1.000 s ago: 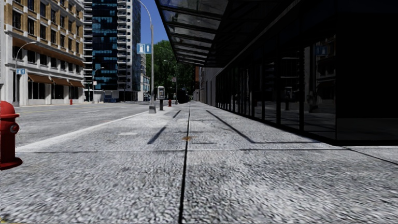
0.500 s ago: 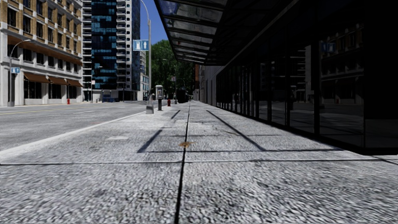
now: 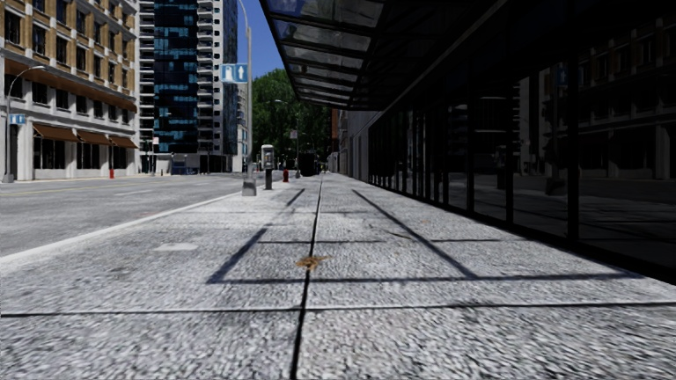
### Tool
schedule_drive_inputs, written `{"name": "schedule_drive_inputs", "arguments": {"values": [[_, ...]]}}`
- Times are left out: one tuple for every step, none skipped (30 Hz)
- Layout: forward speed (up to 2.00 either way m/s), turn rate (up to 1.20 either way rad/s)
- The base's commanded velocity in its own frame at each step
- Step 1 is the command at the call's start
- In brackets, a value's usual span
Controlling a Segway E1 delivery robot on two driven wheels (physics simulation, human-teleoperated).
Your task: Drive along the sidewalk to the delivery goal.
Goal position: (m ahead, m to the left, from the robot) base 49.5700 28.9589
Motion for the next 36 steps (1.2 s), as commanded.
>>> {"name": "schedule_drive_inputs", "arguments": {"values": [[1.59, 0.00], [1.84, 0.00], [1.95, 0.00], [2.00, 0.00], [2.00, 0.00], [2.00, 0.00], [2.00, 0.00], [2.00, 0.00], [2.00, 0.00], [2.00, 0.00], [2.00, 0.00], [2.00, 0.00], [2.00, 0.00], [2.00, 0.00], [2.00, 0.00], [2.00, 0.00], [2.00, 0.00], [2.00, 0.00], [2.00, 0.00], [2.00, 0.00], [2.00, 0.00], [2.00, 0.00], [2.00, 0.00], [2.00, 0.00], [2.00, 0.00], [2.00, 0.00], [2.00, 0.00], [2.00, 0.00], [2.00, 0.00], [2.00, 0.00], [2.00, 0.00], [2.00, 0.00], [2.00, 0.00], [2.00, 0.00], [2.00, 0.00], [2.00, 0.00]]}}
